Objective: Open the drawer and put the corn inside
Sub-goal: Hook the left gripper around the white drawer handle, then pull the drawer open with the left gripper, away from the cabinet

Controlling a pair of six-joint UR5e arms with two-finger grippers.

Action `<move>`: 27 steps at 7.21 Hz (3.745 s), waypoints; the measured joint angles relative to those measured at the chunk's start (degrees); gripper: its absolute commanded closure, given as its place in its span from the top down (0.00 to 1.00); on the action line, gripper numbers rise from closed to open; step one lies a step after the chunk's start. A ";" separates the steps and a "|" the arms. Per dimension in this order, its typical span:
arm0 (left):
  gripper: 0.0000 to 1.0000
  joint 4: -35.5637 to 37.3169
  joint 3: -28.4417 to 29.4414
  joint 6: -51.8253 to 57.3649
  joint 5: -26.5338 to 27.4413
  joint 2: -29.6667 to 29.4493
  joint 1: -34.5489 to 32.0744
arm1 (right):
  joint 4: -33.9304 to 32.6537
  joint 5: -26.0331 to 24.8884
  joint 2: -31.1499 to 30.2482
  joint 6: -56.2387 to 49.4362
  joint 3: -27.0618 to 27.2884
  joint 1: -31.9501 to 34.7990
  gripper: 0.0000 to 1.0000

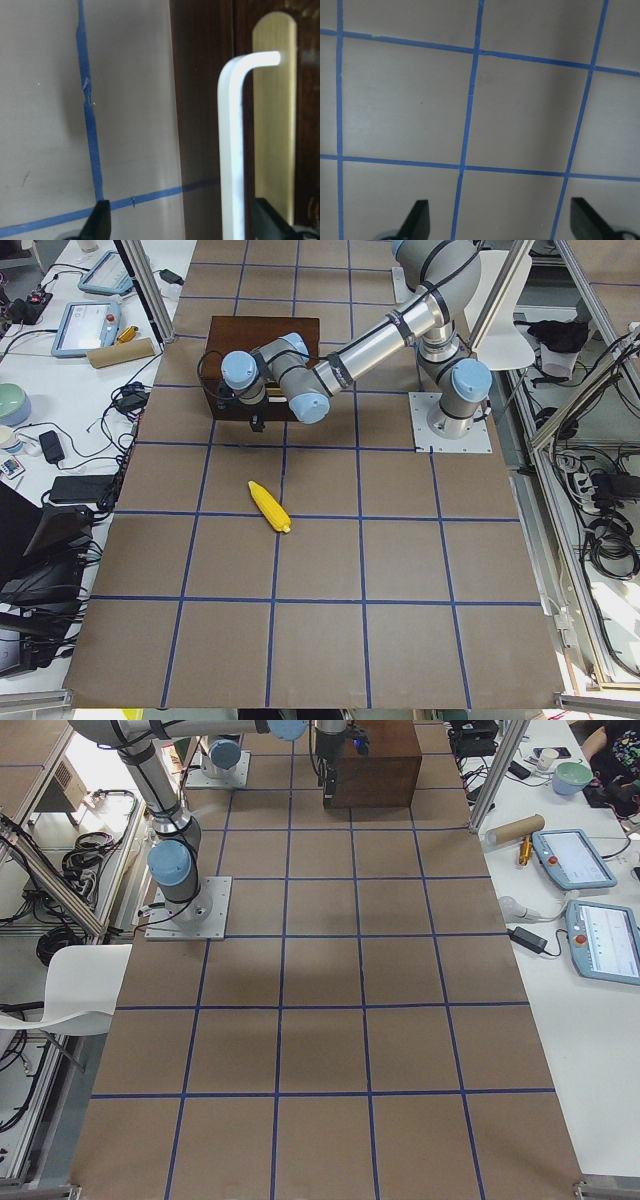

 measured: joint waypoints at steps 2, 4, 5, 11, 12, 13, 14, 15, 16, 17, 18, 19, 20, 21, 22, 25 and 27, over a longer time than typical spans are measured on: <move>1.00 0.11 0.04 0.15 0.14 -0.48 -0.02 | 0.00 -0.04 0.02 0.00 0.00 0.00 1.00; 1.00 0.53 0.30 0.44 0.28 -1.00 0.06 | 0.00 -0.01 0.03 0.00 0.00 0.00 1.00; 1.00 0.63 0.55 0.56 0.33 -1.12 0.29 | 0.00 0.00 0.04 0.00 0.00 0.00 1.00; 1.00 1.01 0.79 0.66 2.53 -1.23 1.83 | 0.00 0.00 -0.02 0.00 0.00 0.00 1.00; 1.00 1.11 0.76 0.67 2.99 -1.26 1.95 | 0.00 0.00 -0.01 0.00 0.00 0.00 1.00; 1.00 1.12 0.72 0.68 3.23 -1.26 2.60 | 0.00 0.00 0.00 0.00 0.00 0.00 1.00; 1.00 1.12 0.72 0.68 3.25 -1.28 3.63 | 0.00 -0.02 0.00 0.00 0.00 0.00 1.00; 1.00 1.11 0.73 0.68 3.28 -1.28 4.45 | 0.00 -0.04 0.00 0.00 0.00 0.00 1.00; 1.00 1.13 0.76 0.68 3.39 -1.28 4.87 | 0.00 -0.02 0.00 0.00 0.00 0.00 1.00; 1.00 1.17 0.79 0.68 3.43 -1.25 5.09 | 0.00 -0.01 0.03 0.00 0.00 0.00 1.00; 1.00 1.17 0.79 0.68 3.43 -1.22 5.28 | 0.00 0.00 0.05 0.00 0.00 0.00 1.00; 1.00 1.15 0.82 0.70 3.43 -1.20 5.76 | 0.00 -0.02 0.06 0.00 0.00 0.00 1.00; 1.00 1.17 0.86 0.75 3.38 -1.21 6.53 | 0.00 -0.05 0.05 0.00 0.00 0.00 1.00; 1.00 1.19 0.90 0.89 3.36 -1.23 7.13 | 0.00 -0.06 0.02 0.00 0.00 0.00 1.00; 1.00 1.20 0.97 1.06 3.36 -1.25 7.47 | 0.00 -0.03 -0.01 0.00 0.00 0.00 1.00; 1.00 1.24 1.05 1.20 3.31 -1.21 9.25 | 0.00 0.00 0.03 0.00 0.00 0.00 1.00; 1.00 1.15 1.26 1.32 3.35 -0.86 10.04 | 0.00 -0.02 0.01 0.00 0.00 0.00 1.00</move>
